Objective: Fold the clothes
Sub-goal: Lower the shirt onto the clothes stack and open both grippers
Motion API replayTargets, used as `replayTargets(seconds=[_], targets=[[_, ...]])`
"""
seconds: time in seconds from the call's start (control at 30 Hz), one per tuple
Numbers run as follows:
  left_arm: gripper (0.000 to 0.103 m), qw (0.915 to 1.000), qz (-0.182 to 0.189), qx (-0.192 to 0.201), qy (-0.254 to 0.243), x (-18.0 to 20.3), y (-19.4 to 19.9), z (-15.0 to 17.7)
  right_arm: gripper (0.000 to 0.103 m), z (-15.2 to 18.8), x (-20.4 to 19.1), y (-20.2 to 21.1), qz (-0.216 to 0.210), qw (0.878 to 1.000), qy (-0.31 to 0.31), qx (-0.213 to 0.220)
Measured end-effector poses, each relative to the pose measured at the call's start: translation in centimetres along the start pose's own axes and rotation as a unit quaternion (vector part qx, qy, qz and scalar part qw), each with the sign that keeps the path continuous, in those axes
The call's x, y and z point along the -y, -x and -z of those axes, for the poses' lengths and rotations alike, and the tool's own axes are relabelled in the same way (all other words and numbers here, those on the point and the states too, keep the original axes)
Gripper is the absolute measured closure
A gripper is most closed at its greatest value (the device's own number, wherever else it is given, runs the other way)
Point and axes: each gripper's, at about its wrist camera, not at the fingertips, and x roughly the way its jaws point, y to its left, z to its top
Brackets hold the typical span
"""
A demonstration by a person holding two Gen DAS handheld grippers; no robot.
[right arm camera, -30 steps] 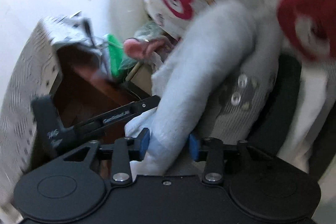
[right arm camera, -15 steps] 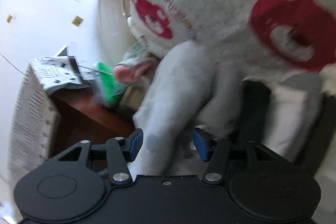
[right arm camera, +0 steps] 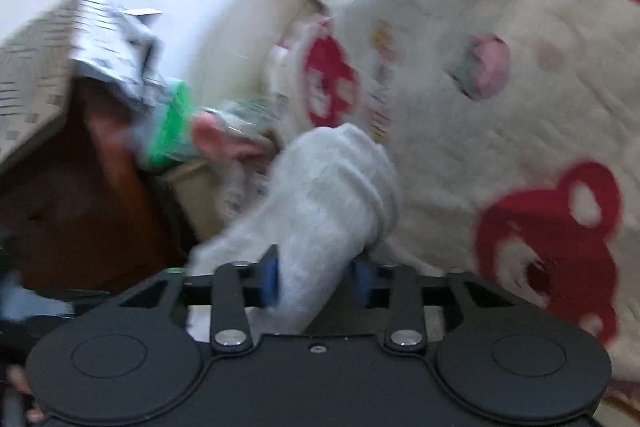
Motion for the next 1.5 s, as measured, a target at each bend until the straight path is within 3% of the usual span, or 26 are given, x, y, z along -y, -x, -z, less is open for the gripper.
replayTargets(seconds=[0.13,0.3,0.47,0.67,0.7,0.8,0.93,1.0,1.13,1.23,1.33,1.5], targets=[[0.039,1.0000,-0.006,-0.002,-0.006,0.2,-0.1,-0.2,0.052,-0.2,0.9,1.4,-0.004,0.999,-0.021,0.030],[0.033,0.9977,-0.063,0.010,-0.020,1.2,1.6,0.5,0.064,-0.5,2.1,3.2,-0.009,0.997,-0.046,0.066],[0.028,0.9910,-0.127,0.025,-0.034,2.4,3.4,1.4,0.064,0.7,0.2,5.8,0.010,0.996,0.073,0.047],[0.014,0.9746,-0.217,0.041,-0.036,4.2,6.1,3.1,0.063,2.2,-1.7,8.8,0.028,0.978,0.205,0.016],[0.013,0.9747,-0.219,0.036,-0.030,4.7,6.5,3.5,0.063,2.5,-1.8,9.1,0.025,0.975,0.219,0.006],[0.012,0.9831,-0.178,0.018,-0.038,7.0,7.5,4.7,0.063,3.7,-2.3,10.7,-0.043,0.965,0.253,-0.054],[0.010,0.9863,-0.153,0.005,-0.063,11.1,8.2,5.7,0.063,5.5,-3.9,13.0,-0.019,0.946,0.316,-0.067],[0.003,0.9871,-0.145,0.014,-0.067,13.4,8.9,6.3,0.062,6.5,-4.3,14.5,-0.004,0.938,0.341,-0.066],[0.000,0.9928,-0.108,0.029,-0.043,17.9,10.6,8.3,0.048,8.9,-4.6,18.0,0.032,0.924,0.376,-0.060],[0.000,0.9961,-0.072,0.010,-0.051,21.4,11.1,10.8,0.048,10.9,-4.5,20.7,0.044,0.913,0.400,-0.065],[0.000,0.9953,-0.051,-0.006,-0.082,24.2,11.4,13.3,0.048,12.9,-4.2,23.4,0.062,0.917,0.389,-0.060],[0.000,0.9958,-0.024,-0.010,-0.088,25.5,13.1,15.6,0.043,15.4,-4.2,27.0,0.097,0.921,0.373,-0.052]])
